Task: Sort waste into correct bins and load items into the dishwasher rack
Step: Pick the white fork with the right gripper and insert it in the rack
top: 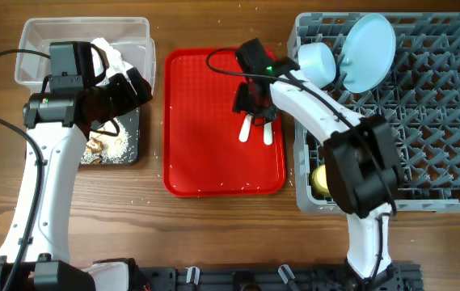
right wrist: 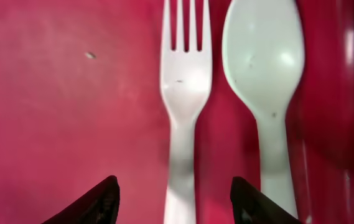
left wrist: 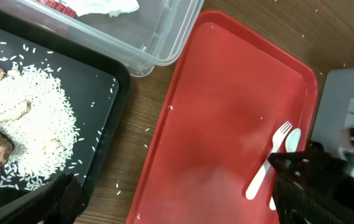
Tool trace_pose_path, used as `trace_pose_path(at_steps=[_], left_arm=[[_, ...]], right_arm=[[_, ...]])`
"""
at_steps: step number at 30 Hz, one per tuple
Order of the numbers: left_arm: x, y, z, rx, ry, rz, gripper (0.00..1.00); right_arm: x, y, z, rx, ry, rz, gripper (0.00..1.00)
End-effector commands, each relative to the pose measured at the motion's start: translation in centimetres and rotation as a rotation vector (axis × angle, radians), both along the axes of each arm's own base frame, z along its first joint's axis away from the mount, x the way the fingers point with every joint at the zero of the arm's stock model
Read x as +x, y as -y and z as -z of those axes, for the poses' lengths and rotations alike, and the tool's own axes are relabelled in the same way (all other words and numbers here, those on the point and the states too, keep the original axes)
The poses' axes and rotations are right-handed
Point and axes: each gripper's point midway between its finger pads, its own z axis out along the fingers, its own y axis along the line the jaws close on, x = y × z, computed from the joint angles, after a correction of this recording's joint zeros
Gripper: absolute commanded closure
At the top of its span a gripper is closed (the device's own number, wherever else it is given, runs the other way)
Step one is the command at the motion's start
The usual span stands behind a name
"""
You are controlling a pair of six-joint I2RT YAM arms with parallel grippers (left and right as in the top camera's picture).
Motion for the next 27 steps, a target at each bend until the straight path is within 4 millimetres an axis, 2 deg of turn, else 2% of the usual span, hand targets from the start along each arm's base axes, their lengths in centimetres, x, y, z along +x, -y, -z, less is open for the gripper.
trace_pose_path(at_steps=[1,3,7,10,12,14,16,17,19,20,21,22,23,24,26,27], left_arm=[[0.2,-0.3,-0.5,0.008,0.016,-0.004,0.0],[0.2,-0.3,-0.5,0.008,0.016,-0.004,0.0],[0.2,-0.3,-0.5,0.008,0.016,-0.004,0.0],[0.2,-0.3,-0.5,0.008,0.016,-0.004,0.0],[0.2,-0.3,-0.5,0.008,0.016,-0.004,0.0],[0.2,-0.3,-0.5,0.008,0.016,-0.004,0.0],[0.2,-0.3,-0.5,0.008,0.016,-0.004,0.0],[0.2,-0.3,-0.5,0.008,0.016,-0.004,0.0],[0.2,-0.3,-0.5,0.008,0.016,-0.004,0.0],[0.2,-0.3,-0.5,0.008,0.016,-0.004,0.0],[0.2,-0.3,-0.5,0.008,0.016,-0.004,0.0],[0.2,-0.3,-0.5,0.008,0.016,-0.004,0.0],[0.2,-0.3,-0.5,0.008,0.016,-0.004,0.0],[0.2,-0.3,-0.5,0.008,0.016,-0.004,0.0],[0.2,-0.3,-0.5,0.008,0.016,-0.004,0.0],[0.2,-0.3,-0.5,0.008,0.016,-0.004,0.0]], right_arm=[[0.5,0.1,1.1,-0.006,-0.002,0.03,0.49],[0.4,0.0,1.8,-0.009,-0.01,0.032,0.54],[0.5,-0.5,2.7,0.016,-0.027,0.059,0.77],[0.5,-0.5,2.9,0.017,-0.03,0.07,0.82],[0.5,-0.6,3.0,0.018,-0.031,0.072,0.95],[0.3,-1.7,2.7,0.072,-0.042,0.018,0.96],[0.3,-3.2,1.4,0.135,-0.025,-0.122,0.96],[0.6,-3.2,0.1,0.142,0.006,-0.176,0.96],[1.2,-2.4,-5.2,0.15,0.118,-0.269,0.96],[1.5,-1.3,-10.3,0.153,0.231,-0.328,0.96],[0.9,1.6,-17.2,0.111,0.385,-0.379,0.96],[0.5,4.3,-19.9,0.031,0.44,-0.342,0.96],[0.0,6.9,-21.7,-0.043,0.472,-0.295,0.96],[-1.0,11.4,-24.0,-0.172,0.502,-0.199,0.96],[-3.5,19.3,-26.4,-0.383,0.488,-0.03,0.96],[-4.3,21.8,-26.6,-0.419,0.459,0.019,0.96]])
